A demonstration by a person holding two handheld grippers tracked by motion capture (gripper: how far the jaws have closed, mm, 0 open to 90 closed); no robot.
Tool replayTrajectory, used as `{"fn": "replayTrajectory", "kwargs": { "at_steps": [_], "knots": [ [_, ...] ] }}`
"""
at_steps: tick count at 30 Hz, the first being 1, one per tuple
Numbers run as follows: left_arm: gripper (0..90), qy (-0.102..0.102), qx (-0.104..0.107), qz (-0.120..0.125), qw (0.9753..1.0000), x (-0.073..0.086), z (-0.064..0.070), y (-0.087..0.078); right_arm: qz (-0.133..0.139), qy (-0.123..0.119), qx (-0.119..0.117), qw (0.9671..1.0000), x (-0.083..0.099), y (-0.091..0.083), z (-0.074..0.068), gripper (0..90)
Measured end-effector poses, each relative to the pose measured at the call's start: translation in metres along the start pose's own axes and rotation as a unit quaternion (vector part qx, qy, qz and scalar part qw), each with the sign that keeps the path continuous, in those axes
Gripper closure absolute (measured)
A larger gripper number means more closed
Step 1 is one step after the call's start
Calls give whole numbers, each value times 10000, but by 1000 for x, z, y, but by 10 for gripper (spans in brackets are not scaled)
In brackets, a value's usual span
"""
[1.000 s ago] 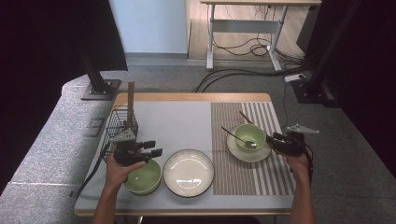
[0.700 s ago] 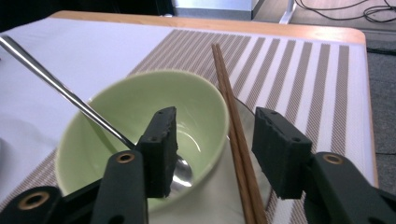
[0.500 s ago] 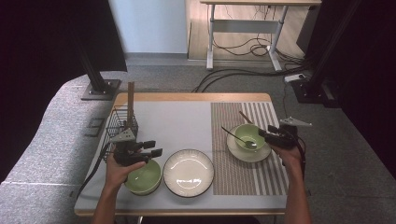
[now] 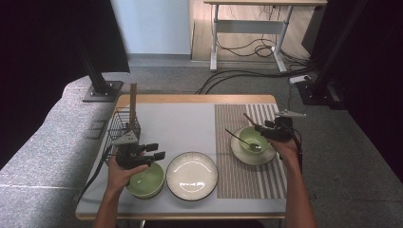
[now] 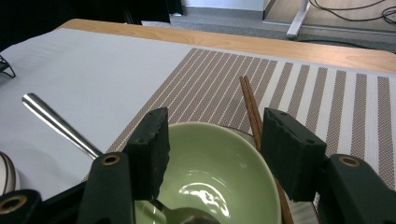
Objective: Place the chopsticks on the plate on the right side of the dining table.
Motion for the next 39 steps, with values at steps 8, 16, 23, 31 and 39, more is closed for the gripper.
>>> {"fn": "replayTrajectory", "kwargs": {
  "at_steps": [8, 16, 23, 31, 39],
  "knots": [
    [440, -3, -5, -4, 10000, 0, 0, 0, -27, 45, -24, 10000, -9, 12, -2, 423],
    [440, 2, -13, 2, 10000, 0, 0, -1, -86, 21, -38, 10000, -16, 23, -6, 423],
    [440, 10, -14, -6, 10000, 1, 1, -1, -138, -17, -41, 9999, -26, 33, -11, 423],
    [439, 13, -18, -11, 10000, 1, 1, -2, -270, 21, -66, 9996, -31, 48, -13, 423],
    [439, 21, -18, -30, 10000, 2, 1, -2, -362, 89, -55, 9993, -33, 61, -11, 420]
  ]
}}
Point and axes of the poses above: each handheld gripper's, and its own axes: y roughly forward along the jaws, x roughly out of its underside, z roughly to its right, the point moved 9 cm from there along y, roughly forward along the jaws, and after that the axes turned 3 degrees about -z, right-handed, at the moved point
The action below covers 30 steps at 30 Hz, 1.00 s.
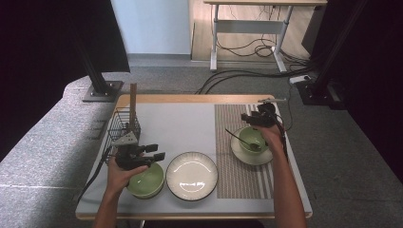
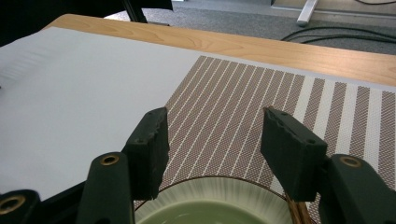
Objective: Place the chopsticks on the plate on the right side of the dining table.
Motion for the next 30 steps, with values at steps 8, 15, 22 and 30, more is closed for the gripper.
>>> {"fn": "replayTrajectory", "kwargs": {
  "at_steps": [8, 15, 22, 30],
  "knots": [
    [439, -2, -20, 18, 10000, 0, -1, -2, -148, 14, 53, 9999, 0, 13, 2, 395],
    [439, -12, 2, 45, 10000, -1, 1, -1, -313, 115, 135, 9994, 1, 24, 9, 374],
    [439, -6, 3, 58, 10000, -1, 1, -2, -427, 137, 242, 9987, 1, 33, 12, 344],
    [439, -3, -1, 48, 10000, -1, 1, -2, -542, 287, 272, 9977, 4, 38, 21, 313]
  ]
}}
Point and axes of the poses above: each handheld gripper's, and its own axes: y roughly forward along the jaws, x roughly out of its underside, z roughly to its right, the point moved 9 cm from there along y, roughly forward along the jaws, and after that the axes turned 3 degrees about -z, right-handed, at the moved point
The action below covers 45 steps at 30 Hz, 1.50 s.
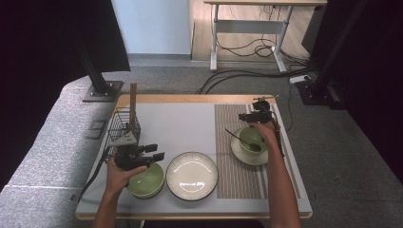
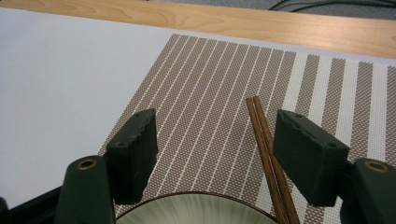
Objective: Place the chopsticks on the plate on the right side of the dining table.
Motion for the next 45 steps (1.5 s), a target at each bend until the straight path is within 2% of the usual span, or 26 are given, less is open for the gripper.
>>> {"fn": "replayTrajectory", "kwargs": {
  "at_steps": [13, 17, 20, 28, 36, 45],
  "knots": [
    [439, 1, -8, -18, 10000, 1, 0, 1, -90, 164, 52, 9998, 0, 7, 7, 271],
    [439, 4, -11, -15, 10000, 0, 0, 1, -117, 163, 88, 9998, 0, 8, 8, 273],
    [439, 1, -7, -16, 10000, 0, 0, 1, -159, 67, 138, 9998, 1, 8, 7, 291],
    [439, 4, -11, -21, 10000, 1, 0, 1, -135, 74, 113, 9998, 0, 10, 6, 319],
    [439, 13, -20, -23, 10000, 1, -1, 0, -264, 51, 181, 9995, -4, 10, 5, 323],
    [438, 13, -20, -32, 10000, 1, -1, 0, -458, 195, 137, 9987, 0, 17, 8, 327]
  ]
}}
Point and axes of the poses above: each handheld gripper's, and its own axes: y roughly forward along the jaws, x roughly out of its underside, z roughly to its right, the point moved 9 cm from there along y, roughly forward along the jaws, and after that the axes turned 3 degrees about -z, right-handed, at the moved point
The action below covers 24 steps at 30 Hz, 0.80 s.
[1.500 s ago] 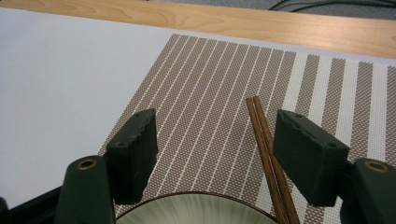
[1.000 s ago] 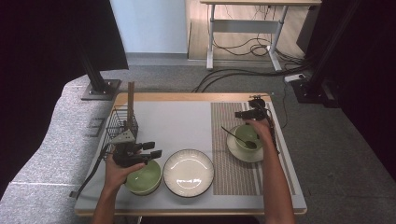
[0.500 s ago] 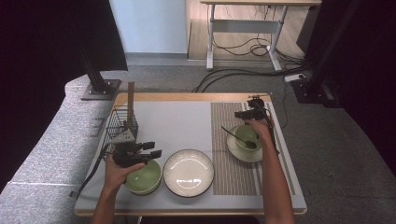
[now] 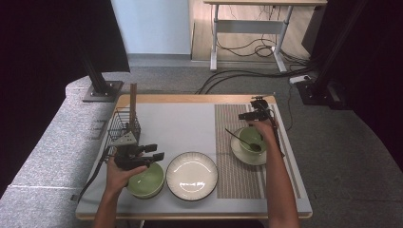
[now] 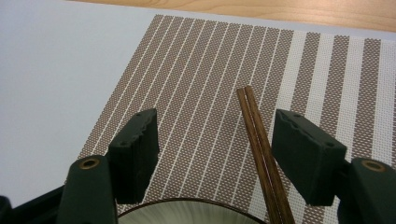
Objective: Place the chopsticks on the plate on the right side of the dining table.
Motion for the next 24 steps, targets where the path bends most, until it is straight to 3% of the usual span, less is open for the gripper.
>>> {"fn": "replayTrajectory", "kwargs": {
  "at_steps": [9, 24],
  "knots": [
    [438, 1, -11, -16, 10000, 0, 0, 1, -157, 129, -18, 9998, 2, 5, 3, 347],
    [439, -3, -7, -11, 10000, 0, 0, 1, -318, 118, -84, 9994, 5, 7, 3, 375]
  ]
}}
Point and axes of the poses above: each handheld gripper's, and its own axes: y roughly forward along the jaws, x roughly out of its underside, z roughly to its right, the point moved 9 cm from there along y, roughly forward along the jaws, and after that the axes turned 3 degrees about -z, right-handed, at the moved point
